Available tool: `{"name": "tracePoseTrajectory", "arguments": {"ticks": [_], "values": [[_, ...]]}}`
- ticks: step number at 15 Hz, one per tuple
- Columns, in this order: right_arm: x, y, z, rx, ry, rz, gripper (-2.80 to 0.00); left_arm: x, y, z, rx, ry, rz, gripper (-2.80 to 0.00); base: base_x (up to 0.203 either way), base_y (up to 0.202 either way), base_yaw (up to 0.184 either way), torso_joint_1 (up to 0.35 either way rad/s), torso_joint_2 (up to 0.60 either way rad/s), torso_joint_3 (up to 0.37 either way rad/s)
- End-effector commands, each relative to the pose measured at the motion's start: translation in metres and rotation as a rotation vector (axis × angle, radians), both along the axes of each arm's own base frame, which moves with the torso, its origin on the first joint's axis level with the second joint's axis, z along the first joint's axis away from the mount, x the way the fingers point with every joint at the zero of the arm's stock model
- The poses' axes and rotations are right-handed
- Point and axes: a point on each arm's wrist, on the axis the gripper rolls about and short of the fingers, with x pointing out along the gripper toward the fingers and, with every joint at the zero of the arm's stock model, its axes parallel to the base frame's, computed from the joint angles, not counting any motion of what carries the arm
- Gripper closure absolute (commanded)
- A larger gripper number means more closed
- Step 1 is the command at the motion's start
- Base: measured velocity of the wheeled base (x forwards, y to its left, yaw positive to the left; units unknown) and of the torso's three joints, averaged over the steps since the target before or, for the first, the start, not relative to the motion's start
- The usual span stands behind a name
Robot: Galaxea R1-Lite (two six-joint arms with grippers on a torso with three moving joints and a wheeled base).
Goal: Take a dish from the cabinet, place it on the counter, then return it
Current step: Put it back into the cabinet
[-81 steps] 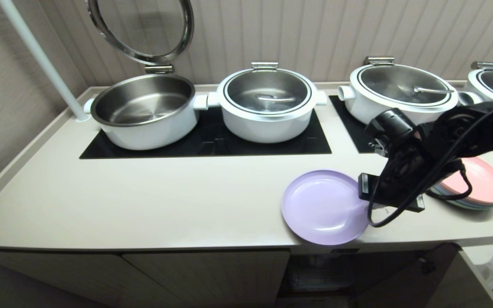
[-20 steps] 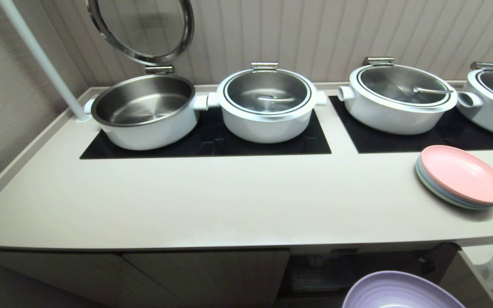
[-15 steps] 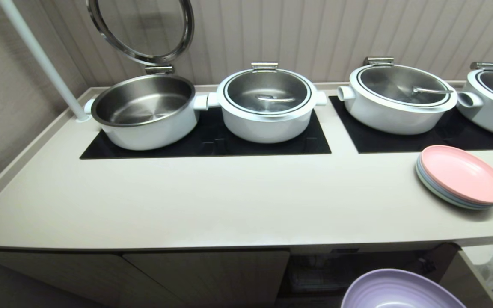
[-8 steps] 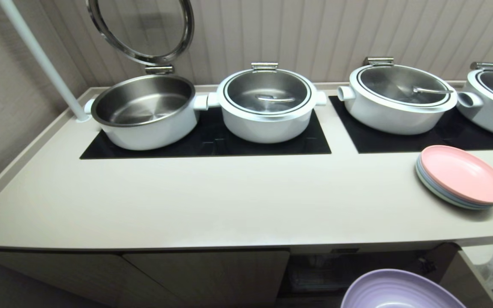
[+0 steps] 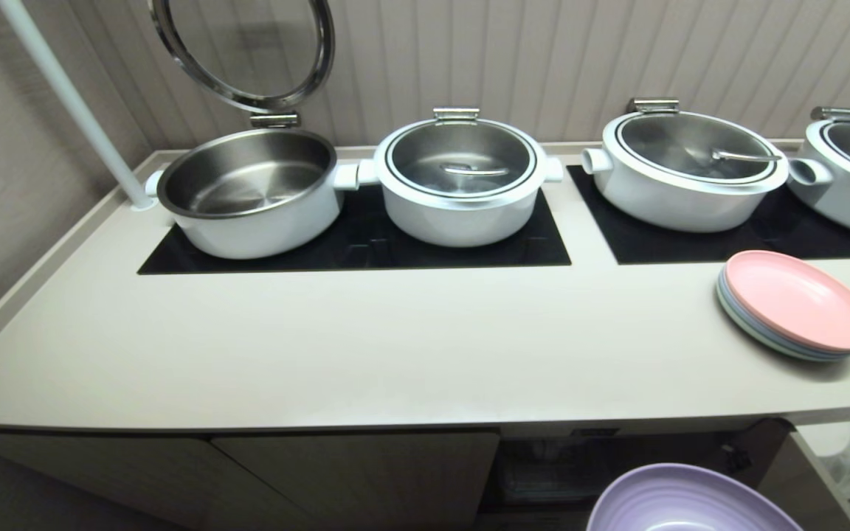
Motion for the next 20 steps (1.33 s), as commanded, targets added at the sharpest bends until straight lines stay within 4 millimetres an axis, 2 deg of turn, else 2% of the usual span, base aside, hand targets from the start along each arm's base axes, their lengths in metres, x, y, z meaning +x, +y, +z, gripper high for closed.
{"name": "tracePoseTrajectory", "arguments": {"ticks": [1, 8, 12, 20], "values": [[0.000, 0.000, 0.000, -0.001, 0.008, -0.001, 0.00, 0.000, 0.000, 0.000, 0.000, -0.001, 0.000, 0.00, 0.000, 0.000, 0.000, 0.000, 0.00, 0.000], [0.000, 0.000, 0.000, -0.003, 0.010, -0.003, 0.00, 0.000, 0.000, 0.000, 0.000, -0.001, 0.000, 0.00, 0.000, 0.000, 0.000, 0.000, 0.00, 0.000], [0.006, 0.002, 0.010, 0.015, -0.011, -0.016, 0.00, 0.000, 0.000, 0.000, 0.000, -0.001, 0.000, 0.00, 0.000, 0.000, 0.000, 0.000, 0.00, 0.000], [0.004, 0.002, 0.006, 0.011, 0.001, -0.019, 0.00, 0.000, 0.000, 0.000, 0.000, -0.001, 0.000, 0.00, 0.000, 0.000, 0.000, 0.000, 0.00, 0.000]]}}
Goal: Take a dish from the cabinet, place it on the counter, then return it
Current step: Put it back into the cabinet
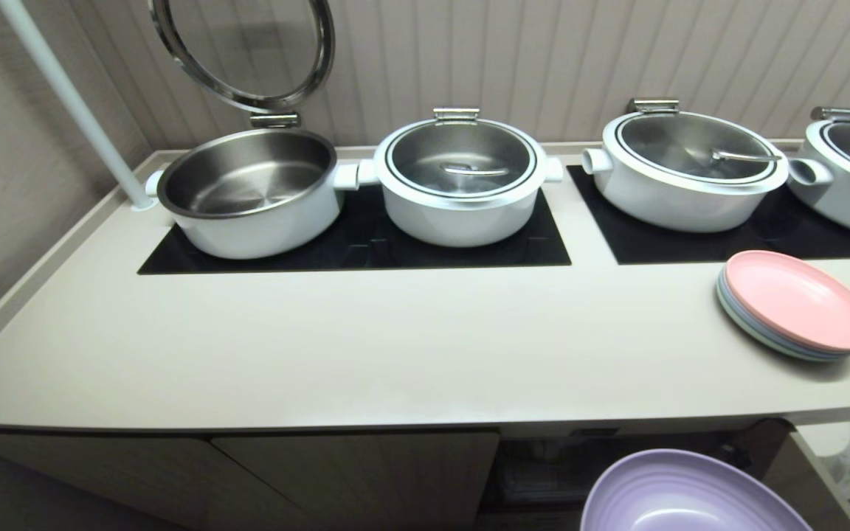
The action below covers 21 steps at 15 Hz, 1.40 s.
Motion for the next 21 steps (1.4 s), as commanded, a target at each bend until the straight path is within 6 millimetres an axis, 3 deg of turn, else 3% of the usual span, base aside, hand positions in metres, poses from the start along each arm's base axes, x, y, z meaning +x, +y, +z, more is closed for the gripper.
{"name": "tracePoseTrajectory", "arguments": {"ticks": [1, 21], "values": [[-0.0017, -0.0008, -0.0030, -0.002, 0.013, -0.005, 0.00, 0.0000, 0.0000, 0.0000, 0.000, -0.001, 0.000, 0.00, 0.000, 0.000, 0.000, 0.000, 0.00, 0.000], [-0.0013, -0.0008, -0.0037, 0.008, 0.026, -0.031, 0.00, 0.0000, 0.0000, 0.0000, 0.000, -0.001, 0.000, 0.00, 0.000, 0.000, 0.000, -0.031, 0.07, 0.034]]}}
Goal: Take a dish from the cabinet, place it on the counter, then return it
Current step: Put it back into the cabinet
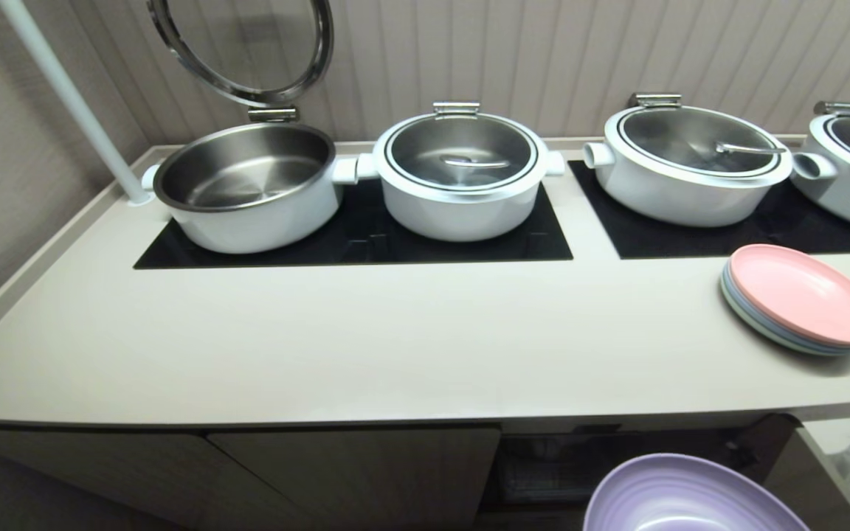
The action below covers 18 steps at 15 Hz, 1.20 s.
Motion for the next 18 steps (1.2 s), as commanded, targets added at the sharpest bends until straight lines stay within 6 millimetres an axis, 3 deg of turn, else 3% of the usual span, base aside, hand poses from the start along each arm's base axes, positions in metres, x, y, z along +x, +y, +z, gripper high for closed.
{"name": "tracePoseTrajectory", "arguments": {"ticks": [1, 18], "values": [[-0.0003, 0.0000, -0.0007, 0.000, 0.008, -0.002, 0.00, 0.0000, 0.0000, 0.0000, 0.000, -0.001, 0.000, 0.00, 0.000, 0.000, 0.000, -0.081, 0.17, 0.099], [0.0000, 0.0000, -0.0008, 0.008, 0.014, -0.014, 0.00, 0.0000, 0.0000, 0.0000, 0.000, -0.001, 0.000, 0.00, 0.000, 0.000, 0.000, -0.116, 0.25, 0.128]]}}
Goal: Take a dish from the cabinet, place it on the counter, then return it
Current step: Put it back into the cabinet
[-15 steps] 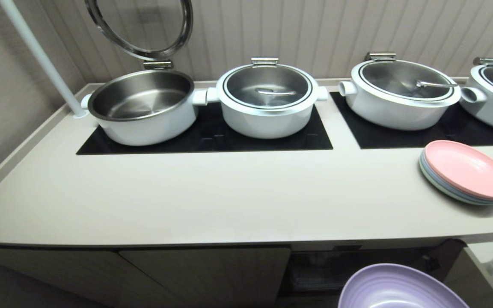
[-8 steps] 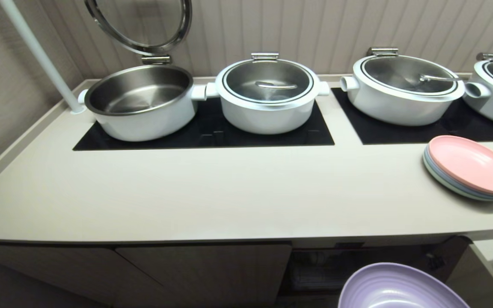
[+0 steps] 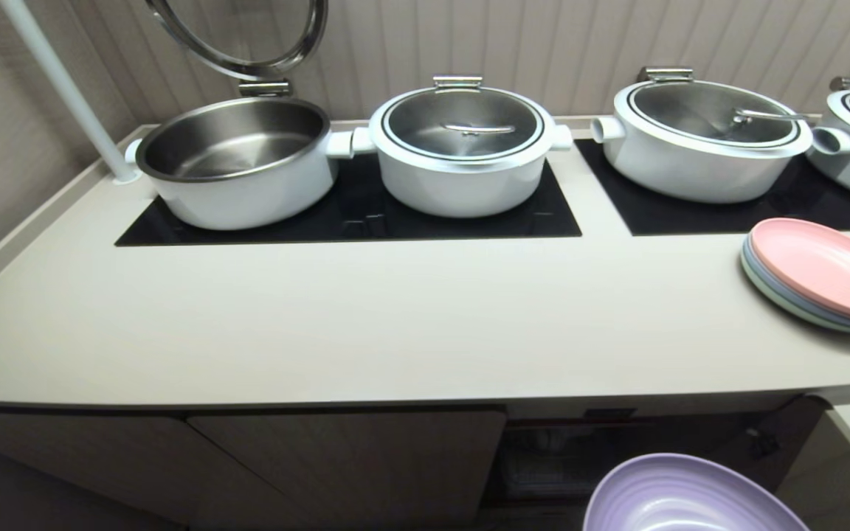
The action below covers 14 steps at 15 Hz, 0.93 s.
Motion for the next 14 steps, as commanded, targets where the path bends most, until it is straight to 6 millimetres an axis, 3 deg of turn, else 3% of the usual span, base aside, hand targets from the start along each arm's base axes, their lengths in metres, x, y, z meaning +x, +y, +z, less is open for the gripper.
{"name": "tracePoseTrajectory", "arguments": {"ticks": [1, 14], "values": [[-0.0001, 0.0001, -0.0003, 0.001, 0.006, -0.002, 0.00, 0.0000, 0.0000, 0.0000, 0.000, -0.001, 0.000, 0.00, 0.000, 0.000, 0.000, -0.141, 0.32, 0.175], [-0.0003, -0.0001, -0.0013, 0.005, 0.018, -0.021, 0.00, 0.0000, 0.0000, 0.0000, 0.000, -0.001, 0.000, 0.00, 0.000, 0.000, 0.000, -0.155, 0.34, 0.180]]}}
